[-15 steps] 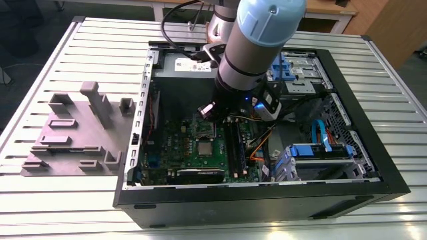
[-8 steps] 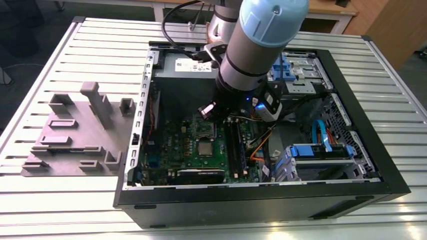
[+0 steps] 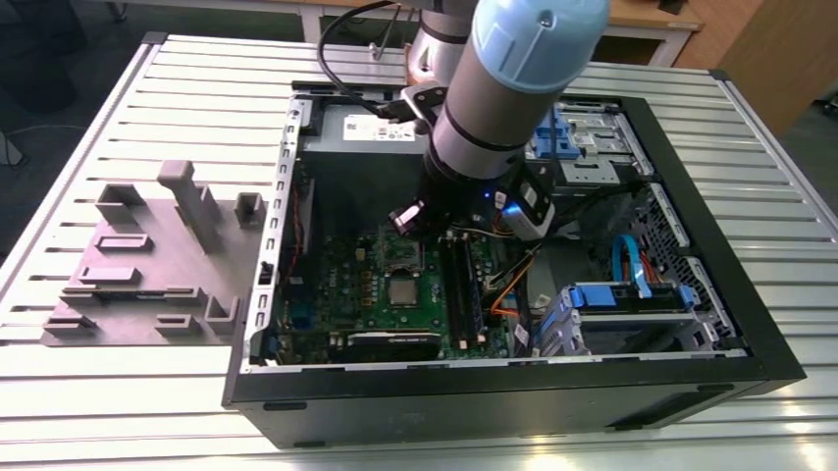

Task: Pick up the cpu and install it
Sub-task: 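Close the cpu cover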

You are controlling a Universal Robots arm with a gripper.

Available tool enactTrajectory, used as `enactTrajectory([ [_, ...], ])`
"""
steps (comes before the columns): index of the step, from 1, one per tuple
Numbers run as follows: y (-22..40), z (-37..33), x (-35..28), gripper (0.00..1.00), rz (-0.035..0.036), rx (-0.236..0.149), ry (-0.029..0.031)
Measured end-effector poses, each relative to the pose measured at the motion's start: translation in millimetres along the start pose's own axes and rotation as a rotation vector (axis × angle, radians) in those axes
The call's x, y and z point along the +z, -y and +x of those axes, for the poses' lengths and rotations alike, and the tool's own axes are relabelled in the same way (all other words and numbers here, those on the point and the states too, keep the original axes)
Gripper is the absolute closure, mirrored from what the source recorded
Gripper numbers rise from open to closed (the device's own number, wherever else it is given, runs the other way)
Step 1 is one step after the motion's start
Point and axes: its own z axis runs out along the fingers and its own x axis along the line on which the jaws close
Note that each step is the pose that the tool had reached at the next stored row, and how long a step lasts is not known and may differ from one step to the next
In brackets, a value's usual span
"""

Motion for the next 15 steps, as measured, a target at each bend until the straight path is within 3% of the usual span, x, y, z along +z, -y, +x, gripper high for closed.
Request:
enactTrajectory([
  [4,2.2,0.3,-1.1,0.9,-0.003,0.001,-0.0047],
  [10,2.8,0.4,-1.4,0.9,-0.0039,0.001,-0.0066],
  [15,5.4,0.0,-3.1,0.9,-0.0106,0.003,-0.0171],
])
